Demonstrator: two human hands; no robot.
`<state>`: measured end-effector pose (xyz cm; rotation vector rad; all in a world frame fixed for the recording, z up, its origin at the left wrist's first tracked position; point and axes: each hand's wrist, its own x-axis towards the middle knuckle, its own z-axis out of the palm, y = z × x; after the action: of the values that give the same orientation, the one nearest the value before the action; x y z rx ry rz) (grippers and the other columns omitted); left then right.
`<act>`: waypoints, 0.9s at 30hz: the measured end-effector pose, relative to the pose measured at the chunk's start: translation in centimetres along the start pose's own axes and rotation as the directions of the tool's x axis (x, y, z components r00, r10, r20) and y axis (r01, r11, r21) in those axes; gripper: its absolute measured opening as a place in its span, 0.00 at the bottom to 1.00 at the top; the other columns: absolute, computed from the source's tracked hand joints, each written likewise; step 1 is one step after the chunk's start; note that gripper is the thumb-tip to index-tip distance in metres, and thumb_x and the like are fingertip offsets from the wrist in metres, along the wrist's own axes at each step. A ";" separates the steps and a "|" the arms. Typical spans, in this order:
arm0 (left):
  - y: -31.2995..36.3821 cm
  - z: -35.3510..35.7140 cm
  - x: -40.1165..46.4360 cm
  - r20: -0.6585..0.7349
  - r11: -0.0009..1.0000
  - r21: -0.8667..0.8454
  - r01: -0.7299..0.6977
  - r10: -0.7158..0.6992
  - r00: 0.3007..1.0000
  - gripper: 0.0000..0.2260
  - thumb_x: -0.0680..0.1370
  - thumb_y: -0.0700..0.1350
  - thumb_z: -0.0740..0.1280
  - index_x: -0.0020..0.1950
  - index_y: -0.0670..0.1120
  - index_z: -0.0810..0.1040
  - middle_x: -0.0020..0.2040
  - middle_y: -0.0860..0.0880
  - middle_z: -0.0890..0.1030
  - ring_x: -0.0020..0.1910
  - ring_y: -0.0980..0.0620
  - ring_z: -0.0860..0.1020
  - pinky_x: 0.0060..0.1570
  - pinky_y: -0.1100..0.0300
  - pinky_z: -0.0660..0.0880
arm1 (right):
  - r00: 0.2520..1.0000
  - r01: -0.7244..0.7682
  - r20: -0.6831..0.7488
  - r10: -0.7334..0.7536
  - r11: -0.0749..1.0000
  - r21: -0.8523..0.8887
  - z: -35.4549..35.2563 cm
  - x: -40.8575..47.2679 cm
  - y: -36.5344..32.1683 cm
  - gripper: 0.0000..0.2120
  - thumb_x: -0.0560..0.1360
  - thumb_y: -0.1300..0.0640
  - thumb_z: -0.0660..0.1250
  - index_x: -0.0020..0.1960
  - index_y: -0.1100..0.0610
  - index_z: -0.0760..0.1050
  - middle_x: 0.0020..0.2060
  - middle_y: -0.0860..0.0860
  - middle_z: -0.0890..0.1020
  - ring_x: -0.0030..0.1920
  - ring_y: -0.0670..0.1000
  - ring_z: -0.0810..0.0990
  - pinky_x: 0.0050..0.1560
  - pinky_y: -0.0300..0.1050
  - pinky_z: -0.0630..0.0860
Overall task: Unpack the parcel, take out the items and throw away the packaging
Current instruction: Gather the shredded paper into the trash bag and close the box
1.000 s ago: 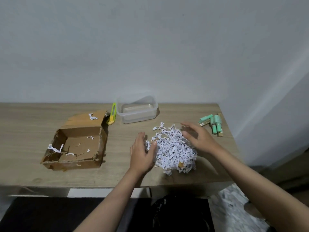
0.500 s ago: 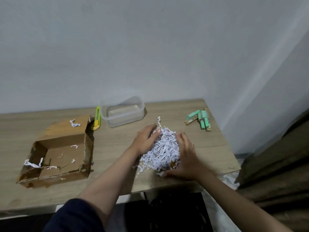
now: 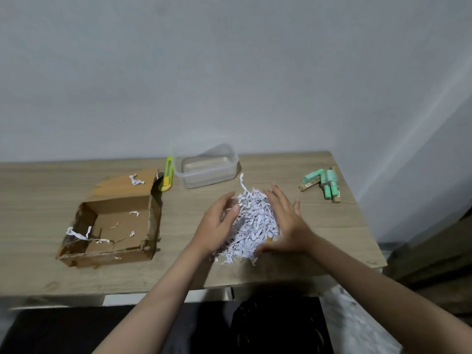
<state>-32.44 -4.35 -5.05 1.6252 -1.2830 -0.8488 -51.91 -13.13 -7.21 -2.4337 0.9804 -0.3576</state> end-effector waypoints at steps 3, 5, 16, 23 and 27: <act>-0.7 -0.7 -2.3 -0.157 0.997 0.066 -0.038 0.048 0.986 0.31 0.72 0.66 0.56 0.70 0.50 0.68 0.64 0.53 0.72 0.64 0.58 0.71 0.59 0.68 0.67 | 0.997 0.028 -0.077 -0.024 0.998 0.052 -2.1 1.7 -0.6 0.49 0.62 0.22 0.54 0.76 0.45 0.47 0.77 0.47 0.48 0.76 0.49 0.47 0.70 0.64 0.34; -1.6 -0.3 -4.1 -0.239 0.994 0.100 -0.034 0.057 0.969 0.31 0.72 0.66 0.57 0.70 0.49 0.67 0.63 0.54 0.71 0.64 0.58 0.70 0.61 0.62 0.69 | 0.998 0.004 -0.058 -0.002 0.999 0.039 -3.0 4.2 -1.0 0.40 0.68 0.27 0.51 0.74 0.45 0.55 0.76 0.45 0.58 0.76 0.49 0.51 0.72 0.64 0.37; -4.0 2.4 -5.5 -0.310 0.938 0.330 0.108 -0.001 0.951 0.38 0.72 0.70 0.51 0.73 0.46 0.62 0.71 0.47 0.69 0.70 0.48 0.66 0.70 0.40 0.58 | 0.920 -0.150 0.378 0.101 0.983 0.102 -2.2 11.5 -2.9 0.26 0.77 0.37 0.51 0.65 0.52 0.73 0.61 0.51 0.79 0.59 0.53 0.77 0.66 0.56 0.67; -4.6 2.2 -5.5 -0.327 0.938 0.334 0.095 0.021 0.945 0.38 0.72 0.70 0.51 0.73 0.46 0.62 0.71 0.48 0.68 0.69 0.48 0.66 0.69 0.39 0.60 | 0.911 -0.179 0.398 0.108 0.973 0.144 -4.2 8.8 -1.3 0.29 0.75 0.33 0.51 0.62 0.51 0.75 0.61 0.56 0.79 0.62 0.58 0.77 0.63 0.57 0.72; -4.9 2.5 -5.4 -0.314 0.930 0.356 0.094 0.024 0.949 0.41 0.70 0.75 0.47 0.73 0.48 0.61 0.72 0.50 0.67 0.71 0.50 0.64 0.73 0.42 0.52 | 0.933 -0.143 0.352 0.078 0.976 0.163 -4.4 5.4 0.8 0.30 0.75 0.34 0.55 0.71 0.49 0.65 0.69 0.51 0.72 0.67 0.52 0.71 0.65 0.48 0.68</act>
<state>-34.07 0.82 -10.54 1.9904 -1.2349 -0.3552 -50.35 -18.91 -3.55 -2.1629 0.8810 0.0201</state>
